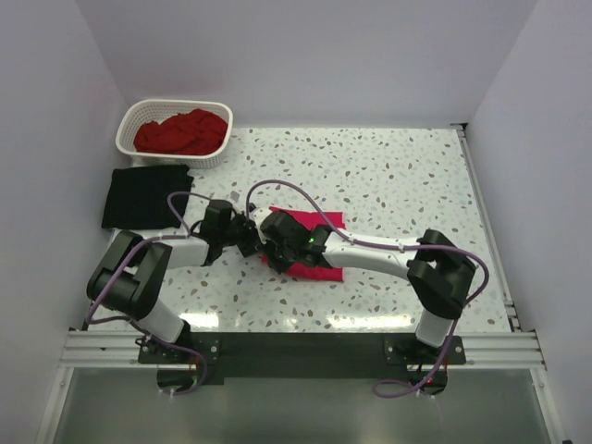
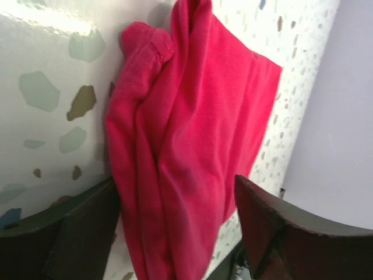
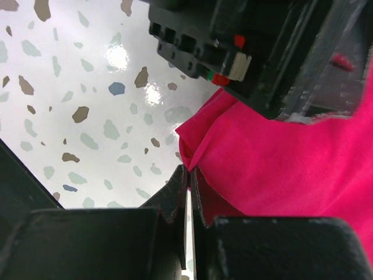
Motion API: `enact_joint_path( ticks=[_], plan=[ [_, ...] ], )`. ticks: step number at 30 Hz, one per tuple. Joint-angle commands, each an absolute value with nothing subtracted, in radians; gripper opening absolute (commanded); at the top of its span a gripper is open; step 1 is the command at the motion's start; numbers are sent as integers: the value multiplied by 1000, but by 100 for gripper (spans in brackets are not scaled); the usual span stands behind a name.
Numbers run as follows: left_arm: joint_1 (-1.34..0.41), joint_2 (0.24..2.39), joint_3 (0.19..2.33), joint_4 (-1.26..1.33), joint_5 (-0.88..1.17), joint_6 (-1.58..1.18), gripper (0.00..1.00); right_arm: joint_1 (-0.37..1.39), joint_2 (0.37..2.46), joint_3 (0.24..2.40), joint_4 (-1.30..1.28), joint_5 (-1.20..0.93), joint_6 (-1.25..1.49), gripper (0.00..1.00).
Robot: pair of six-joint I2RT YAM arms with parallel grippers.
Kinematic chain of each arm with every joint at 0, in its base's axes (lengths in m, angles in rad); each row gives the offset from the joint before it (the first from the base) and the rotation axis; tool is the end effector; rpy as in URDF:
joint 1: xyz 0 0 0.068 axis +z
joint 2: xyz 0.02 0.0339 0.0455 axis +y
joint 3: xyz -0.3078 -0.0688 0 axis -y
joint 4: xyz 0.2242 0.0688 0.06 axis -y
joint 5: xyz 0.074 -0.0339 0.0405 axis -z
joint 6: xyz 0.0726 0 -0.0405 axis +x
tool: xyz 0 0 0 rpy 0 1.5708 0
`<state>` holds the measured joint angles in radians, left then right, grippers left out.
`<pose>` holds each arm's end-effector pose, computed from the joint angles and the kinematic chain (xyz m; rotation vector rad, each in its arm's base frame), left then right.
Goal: Fold and stack the t-shirts
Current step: Neatly place the folded tshirt to the corner
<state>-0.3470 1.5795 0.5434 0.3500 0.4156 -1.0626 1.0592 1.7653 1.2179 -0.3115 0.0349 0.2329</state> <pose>0.2695 -0.1286 0.1700 -0.6351 2.4041 -1.1567 0.1970 0.3457 0.2391 -0.9899 2.2986 0.5253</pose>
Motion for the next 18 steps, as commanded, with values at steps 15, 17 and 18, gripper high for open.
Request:
enact_joint_path(
  ticks=[15,17,18],
  plan=[
    [-379,1611,626,134,224,-823,7,1058,1697,1207,-230,18,279,26],
    [-379,1598,650,85,180,-795,0,1058,1687,1206,-242,26,284,36],
    [-379,1589,661,63,161,-760,0,1057,1677,1204,-261,34,288,38]
  ],
)
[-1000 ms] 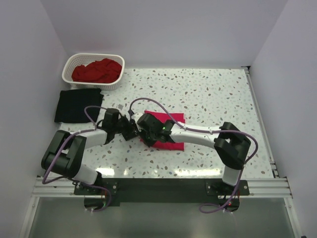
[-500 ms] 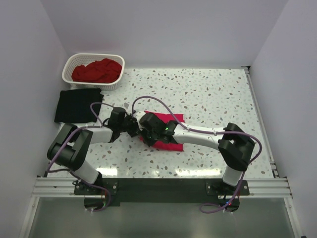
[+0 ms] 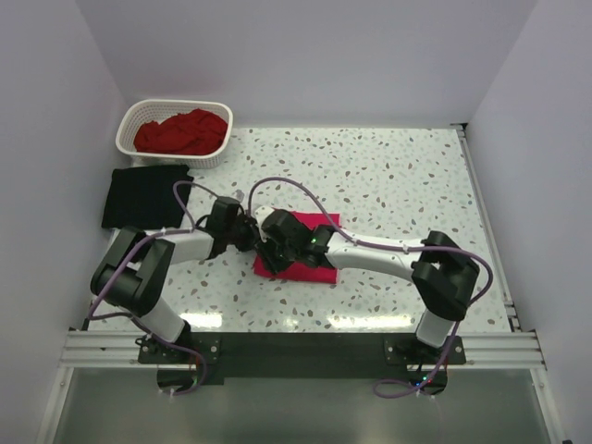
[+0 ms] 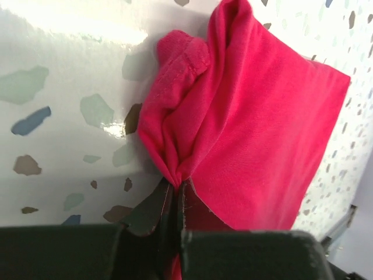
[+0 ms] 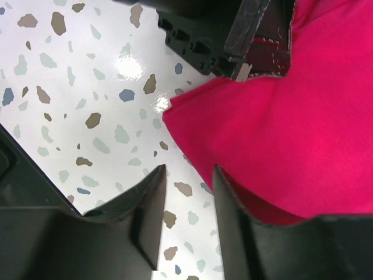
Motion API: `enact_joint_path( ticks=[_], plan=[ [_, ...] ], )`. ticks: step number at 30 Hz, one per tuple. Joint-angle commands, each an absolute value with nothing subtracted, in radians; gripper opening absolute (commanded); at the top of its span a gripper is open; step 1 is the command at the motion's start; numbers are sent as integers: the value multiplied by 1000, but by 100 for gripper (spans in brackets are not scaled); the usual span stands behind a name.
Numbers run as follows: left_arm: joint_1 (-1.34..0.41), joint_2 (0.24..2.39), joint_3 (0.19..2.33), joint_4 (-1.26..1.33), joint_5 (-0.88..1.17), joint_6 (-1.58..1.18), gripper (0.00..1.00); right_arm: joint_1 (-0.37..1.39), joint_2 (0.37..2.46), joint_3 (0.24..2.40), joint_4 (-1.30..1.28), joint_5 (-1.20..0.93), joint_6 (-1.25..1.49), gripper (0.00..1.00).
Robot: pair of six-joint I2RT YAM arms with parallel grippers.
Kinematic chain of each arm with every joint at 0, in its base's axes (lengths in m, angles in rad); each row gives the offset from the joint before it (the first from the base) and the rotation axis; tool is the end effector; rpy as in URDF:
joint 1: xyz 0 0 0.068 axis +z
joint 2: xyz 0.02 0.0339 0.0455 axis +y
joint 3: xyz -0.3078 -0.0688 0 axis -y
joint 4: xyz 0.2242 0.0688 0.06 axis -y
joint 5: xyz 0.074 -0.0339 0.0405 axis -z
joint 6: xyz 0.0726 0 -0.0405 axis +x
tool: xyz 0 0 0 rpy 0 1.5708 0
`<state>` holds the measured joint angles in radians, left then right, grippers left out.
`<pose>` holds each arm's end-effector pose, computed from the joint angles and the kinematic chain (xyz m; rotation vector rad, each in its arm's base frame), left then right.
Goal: Fold and stack the t-shirts
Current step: Neatly place the folded tshirt to the corner
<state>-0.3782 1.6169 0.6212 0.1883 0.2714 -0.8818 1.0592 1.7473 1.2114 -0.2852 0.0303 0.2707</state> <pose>0.2772 -0.1311 0.1615 -0.4975 2.4920 -0.8800 0.1964 0.3454 0.2464 -0.9366 2.2897 0.5711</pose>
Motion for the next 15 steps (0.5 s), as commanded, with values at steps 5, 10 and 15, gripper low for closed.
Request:
enact_joint_path(
  ticks=[5,10,15],
  plan=[
    [-377,1568,767,-136,4,-655,0,1054,1625,1181,-346,168,322,61],
    [-374,1549,869,-271,-181,-575,0,1013,1514,1115,-434,271,351,91],
    [-356,1534,965,-411,-360,-494,0,925,1387,1022,-535,304,380,99]
  ],
)
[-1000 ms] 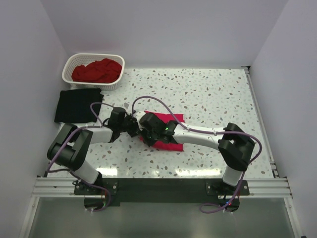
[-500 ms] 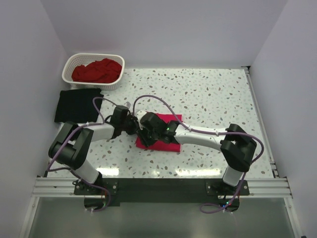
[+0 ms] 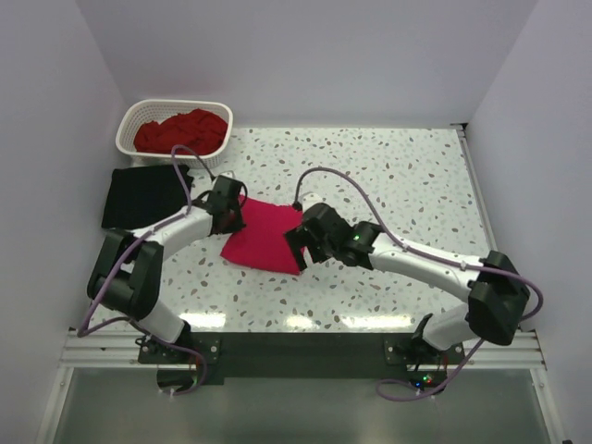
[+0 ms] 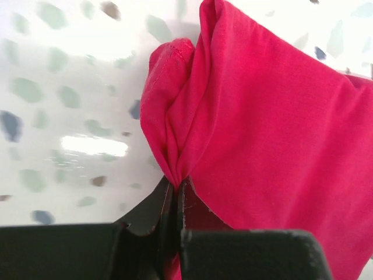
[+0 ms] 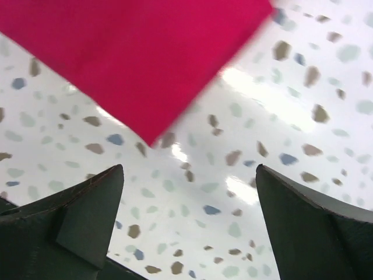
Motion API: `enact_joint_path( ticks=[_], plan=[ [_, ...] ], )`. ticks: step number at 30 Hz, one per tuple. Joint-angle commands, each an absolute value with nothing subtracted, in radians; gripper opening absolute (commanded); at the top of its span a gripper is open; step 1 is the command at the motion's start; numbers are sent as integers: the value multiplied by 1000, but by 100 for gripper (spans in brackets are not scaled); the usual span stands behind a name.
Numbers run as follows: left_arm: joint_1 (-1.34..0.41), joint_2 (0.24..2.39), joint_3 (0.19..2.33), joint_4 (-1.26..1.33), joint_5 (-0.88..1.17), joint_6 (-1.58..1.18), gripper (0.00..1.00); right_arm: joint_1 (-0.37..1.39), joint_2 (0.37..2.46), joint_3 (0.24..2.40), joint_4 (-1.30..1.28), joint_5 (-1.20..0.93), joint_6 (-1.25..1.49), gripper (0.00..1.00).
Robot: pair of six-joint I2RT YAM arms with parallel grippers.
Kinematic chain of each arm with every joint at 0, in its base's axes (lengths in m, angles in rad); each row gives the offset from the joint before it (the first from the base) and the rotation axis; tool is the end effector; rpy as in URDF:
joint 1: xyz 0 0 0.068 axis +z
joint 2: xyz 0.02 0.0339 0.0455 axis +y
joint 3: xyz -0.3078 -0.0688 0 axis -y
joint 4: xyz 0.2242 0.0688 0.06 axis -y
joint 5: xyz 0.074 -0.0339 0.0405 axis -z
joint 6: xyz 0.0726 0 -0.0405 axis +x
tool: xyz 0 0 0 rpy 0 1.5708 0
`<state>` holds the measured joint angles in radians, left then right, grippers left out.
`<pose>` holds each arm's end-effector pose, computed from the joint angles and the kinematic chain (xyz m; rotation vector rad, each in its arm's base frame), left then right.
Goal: Fold and stack the t-shirts
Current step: Neatly place the folded tshirt to the corner
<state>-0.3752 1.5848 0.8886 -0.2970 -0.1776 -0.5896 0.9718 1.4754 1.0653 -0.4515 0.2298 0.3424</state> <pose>0.2971 -0.1032 0.2017 -0.3394 2.5245 -0.1501 0.1909 0.2504 0.2757 -0.6524 2.3392 0.3270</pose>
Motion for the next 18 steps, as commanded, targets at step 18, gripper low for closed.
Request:
enact_joint_path(
  ticks=[18],
  plan=[
    [-160,1583,1238,-457,-678,-189,0,877,1161,865,-503,278,348,99]
  ],
)
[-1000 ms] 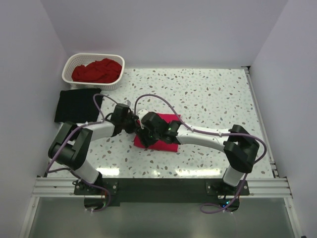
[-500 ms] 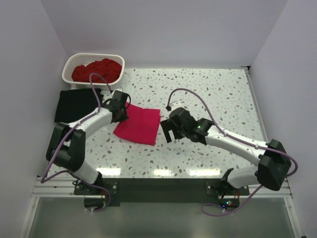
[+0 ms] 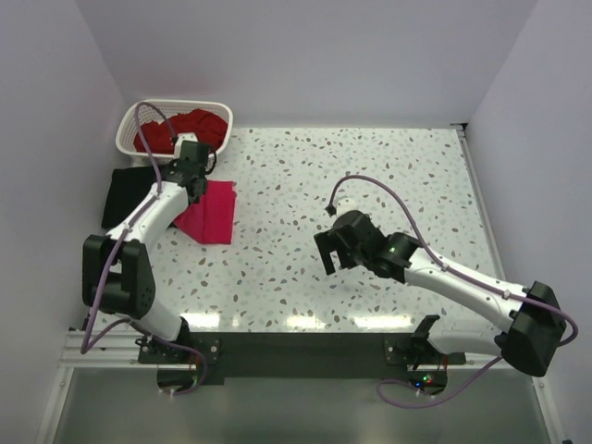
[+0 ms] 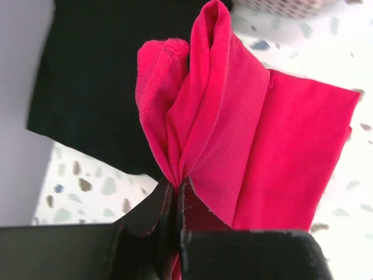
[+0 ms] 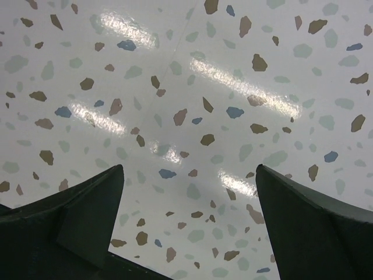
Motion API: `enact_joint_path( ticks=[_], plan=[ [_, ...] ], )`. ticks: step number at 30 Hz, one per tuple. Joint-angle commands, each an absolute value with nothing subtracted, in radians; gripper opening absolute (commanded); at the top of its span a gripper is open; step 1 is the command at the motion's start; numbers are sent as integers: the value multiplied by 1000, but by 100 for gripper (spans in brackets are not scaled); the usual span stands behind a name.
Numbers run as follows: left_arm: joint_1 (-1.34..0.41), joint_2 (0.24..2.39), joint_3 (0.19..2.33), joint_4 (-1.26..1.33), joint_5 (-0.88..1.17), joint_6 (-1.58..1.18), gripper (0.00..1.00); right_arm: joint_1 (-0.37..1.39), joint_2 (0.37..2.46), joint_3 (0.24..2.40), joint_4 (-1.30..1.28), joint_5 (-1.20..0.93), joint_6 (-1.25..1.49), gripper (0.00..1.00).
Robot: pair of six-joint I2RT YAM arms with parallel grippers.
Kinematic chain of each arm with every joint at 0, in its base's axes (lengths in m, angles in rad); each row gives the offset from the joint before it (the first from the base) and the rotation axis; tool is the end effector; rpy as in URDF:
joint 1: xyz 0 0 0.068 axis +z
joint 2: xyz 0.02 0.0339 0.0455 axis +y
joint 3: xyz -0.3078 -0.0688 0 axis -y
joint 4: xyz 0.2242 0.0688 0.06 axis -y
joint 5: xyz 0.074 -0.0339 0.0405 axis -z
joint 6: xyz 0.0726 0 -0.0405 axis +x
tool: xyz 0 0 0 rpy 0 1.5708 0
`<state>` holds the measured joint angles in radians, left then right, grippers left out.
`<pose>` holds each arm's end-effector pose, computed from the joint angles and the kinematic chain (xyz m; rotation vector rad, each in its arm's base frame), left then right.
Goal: Fold and stack the t-shirts
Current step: Neatly place the folded tshirt to the corner
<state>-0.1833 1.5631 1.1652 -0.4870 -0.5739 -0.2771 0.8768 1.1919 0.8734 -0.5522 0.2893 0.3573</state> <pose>0.3347 -0.0220 0.2853 -0.3518 2.2982 0.4759 0.1633 0.1638 0.2764 -0.4934 2.3541 0.2220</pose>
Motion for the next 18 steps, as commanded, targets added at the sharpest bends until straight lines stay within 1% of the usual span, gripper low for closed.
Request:
enact_joint_path(
  ticks=[1,6,12,18],
  plan=[
    [-153,1588,1249,-450,-693,-178,0,877,1160,861,-500,279,345,98],
    [-121,1621,1322,-405,-718,-114,0,874,1166,850,-488,282,331,99],
    [-61,1661,1428,-410,-761,-51,0,868,1177,859,-486,282,313,98],
    [27,1755,1572,-485,-732,-48,0,864,1169,848,-469,282,307,98]
  ],
)
